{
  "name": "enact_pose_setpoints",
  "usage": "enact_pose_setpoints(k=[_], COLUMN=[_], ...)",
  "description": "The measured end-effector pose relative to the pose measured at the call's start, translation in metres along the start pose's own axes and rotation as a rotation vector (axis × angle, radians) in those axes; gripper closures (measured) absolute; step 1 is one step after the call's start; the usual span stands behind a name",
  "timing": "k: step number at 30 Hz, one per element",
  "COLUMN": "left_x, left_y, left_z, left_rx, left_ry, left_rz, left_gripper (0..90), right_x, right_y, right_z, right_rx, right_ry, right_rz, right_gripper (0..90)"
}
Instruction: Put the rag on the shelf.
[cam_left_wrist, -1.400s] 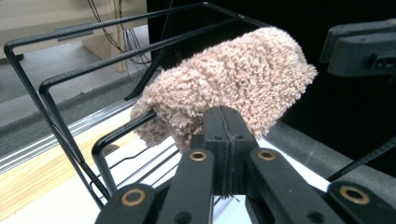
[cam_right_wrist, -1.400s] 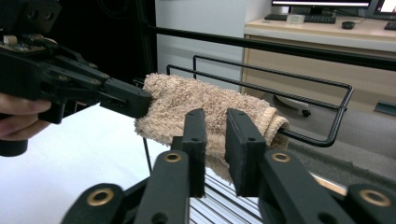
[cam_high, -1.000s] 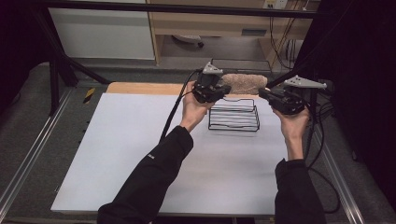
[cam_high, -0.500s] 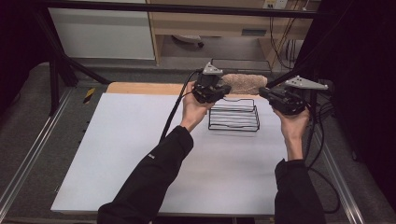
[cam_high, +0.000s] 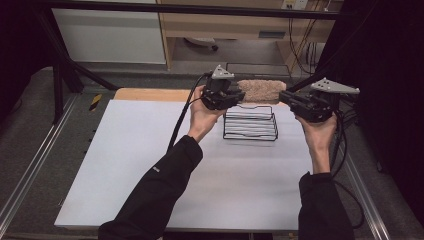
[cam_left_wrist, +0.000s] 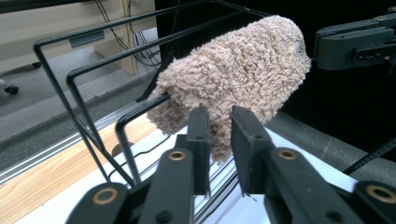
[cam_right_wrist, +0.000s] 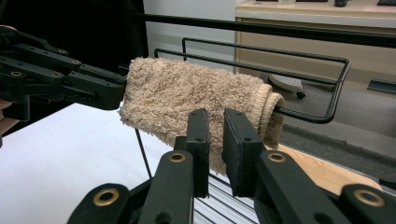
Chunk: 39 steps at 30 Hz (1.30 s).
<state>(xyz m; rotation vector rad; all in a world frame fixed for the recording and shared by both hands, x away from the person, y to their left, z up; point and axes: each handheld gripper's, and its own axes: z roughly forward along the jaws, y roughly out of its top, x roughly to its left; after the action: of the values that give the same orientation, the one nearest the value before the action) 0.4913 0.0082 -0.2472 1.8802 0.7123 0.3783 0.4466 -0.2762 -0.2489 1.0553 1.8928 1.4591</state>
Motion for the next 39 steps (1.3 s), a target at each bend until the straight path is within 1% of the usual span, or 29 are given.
enact_pose_setpoints(k=[2,5,9,12,15,17,20,22,24,27,30,34,39], left_x=[0.001,0.003,0.007,0.010,0.015,0.020,0.026,0.031,0.035,0.040,0.044,0.049,0.055], left_y=[0.000,-0.002,-0.008,-0.015,-0.025,-0.033,-0.047,-0.058,-0.067,-0.084,-0.099,-0.118,-0.142], left_z=[-0.003,-0.010,-0.019,-0.026,-0.035,-0.041,-0.050,-0.056,-0.061,-0.070,-0.080,-0.091,-0.107], left_rx=[0.001,-0.004,0.008,0.013,0.014,0.024,0.039,0.051,0.062,0.081,0.087,0.104,0.119], left_ry=[0.001,0.005,-0.002,-0.002,0.001,0.005,0.016,0.022,0.022,0.035,0.043,0.063,0.081], left_rz=[-0.002,0.000,-0.007,-0.006,-0.007,-0.009,-0.009,-0.019,-0.025,-0.028,-0.036,-0.038,-0.059], left_gripper=[72.0,65.5,53.8,44.7,39.1,34.0,28.5,25.2,22.0,18.4,15.7,10.8,6.1], right_x=[0.001,0.003,0.006,0.009,0.012,0.015,0.018,0.019,0.021,0.024,0.027,0.031,0.035], right_y=[0.001,0.003,0.002,-0.001,-0.005,-0.009,-0.015,-0.019,-0.023,-0.030,-0.038,-0.048,-0.061], right_z=[-0.001,-0.003,-0.006,-0.009,-0.010,-0.011,-0.012,-0.012,-0.011,-0.008,-0.004,-0.001,0.001], right_rx=[-0.002,-0.009,-0.008,-0.004,0.000,0.012,0.028,0.035,0.042,0.054,0.078,0.107,0.121], right_ry=[0.005,0.012,0.030,0.042,0.043,0.056,0.059,0.072,0.085,0.101,0.121,0.131,0.137], right_rz=[-0.001,-0.001,0.004,0.010,0.013,0.024,0.021,0.030,0.037,0.033,0.039,0.039,0.046], right_gripper=[77.3,71.4,59.8,48.4,37.5,30.6,21.8,16.8,13.6,8.9,5.5,3.0,1.4])
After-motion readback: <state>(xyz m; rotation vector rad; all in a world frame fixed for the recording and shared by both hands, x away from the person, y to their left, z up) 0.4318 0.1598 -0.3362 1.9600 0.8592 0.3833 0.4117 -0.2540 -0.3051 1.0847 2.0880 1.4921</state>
